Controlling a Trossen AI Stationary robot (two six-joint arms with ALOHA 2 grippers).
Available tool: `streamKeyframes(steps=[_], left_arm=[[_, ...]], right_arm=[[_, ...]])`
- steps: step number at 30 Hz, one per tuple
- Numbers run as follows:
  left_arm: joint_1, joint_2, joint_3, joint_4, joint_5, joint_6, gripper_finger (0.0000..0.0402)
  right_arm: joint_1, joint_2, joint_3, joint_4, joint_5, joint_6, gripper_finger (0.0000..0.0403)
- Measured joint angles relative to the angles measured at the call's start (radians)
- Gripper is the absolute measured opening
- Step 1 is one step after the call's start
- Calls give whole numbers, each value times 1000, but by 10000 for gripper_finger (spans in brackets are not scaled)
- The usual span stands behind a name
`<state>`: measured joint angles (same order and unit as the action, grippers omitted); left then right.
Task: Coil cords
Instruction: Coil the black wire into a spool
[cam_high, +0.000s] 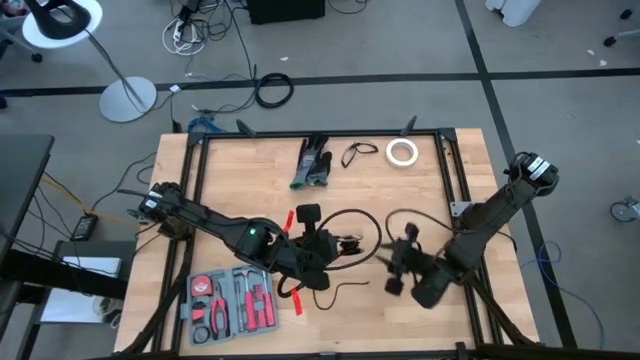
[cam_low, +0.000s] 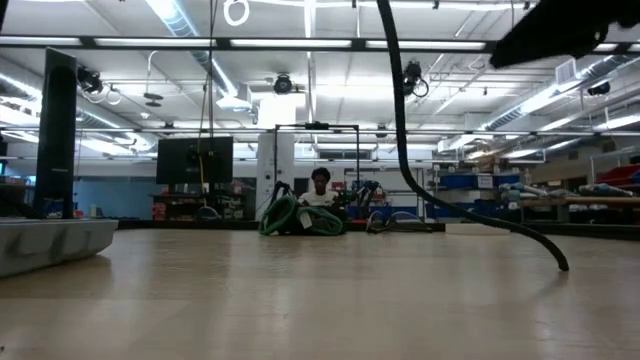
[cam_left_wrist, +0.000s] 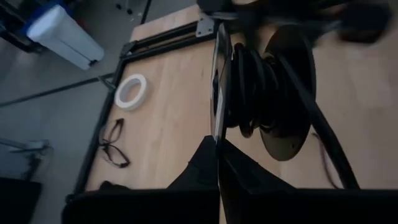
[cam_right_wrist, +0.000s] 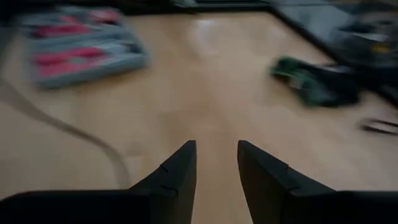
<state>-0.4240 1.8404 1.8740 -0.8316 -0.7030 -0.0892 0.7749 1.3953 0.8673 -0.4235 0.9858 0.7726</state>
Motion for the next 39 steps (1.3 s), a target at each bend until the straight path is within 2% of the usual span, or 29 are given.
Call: streamKeyframes(steps=[9,14,21,30,39], left_arm=[[1,0,0,87,-26,72,0],[-1,0,0,109,-52,82,0],[-1,0,0,108,-98,60,0],[-3,0,0,113,-101,55,0],[-3,0,1,147,-101,57,0]], right_arm=[[42,36,0,362,-223,-220,114],[30,132,0,559,-233,-335,113],[26,275,0,741,-253,-440,123],[21,338,0,786,-167,-548,130],[-22,338,0,827,-227,-583,129]])
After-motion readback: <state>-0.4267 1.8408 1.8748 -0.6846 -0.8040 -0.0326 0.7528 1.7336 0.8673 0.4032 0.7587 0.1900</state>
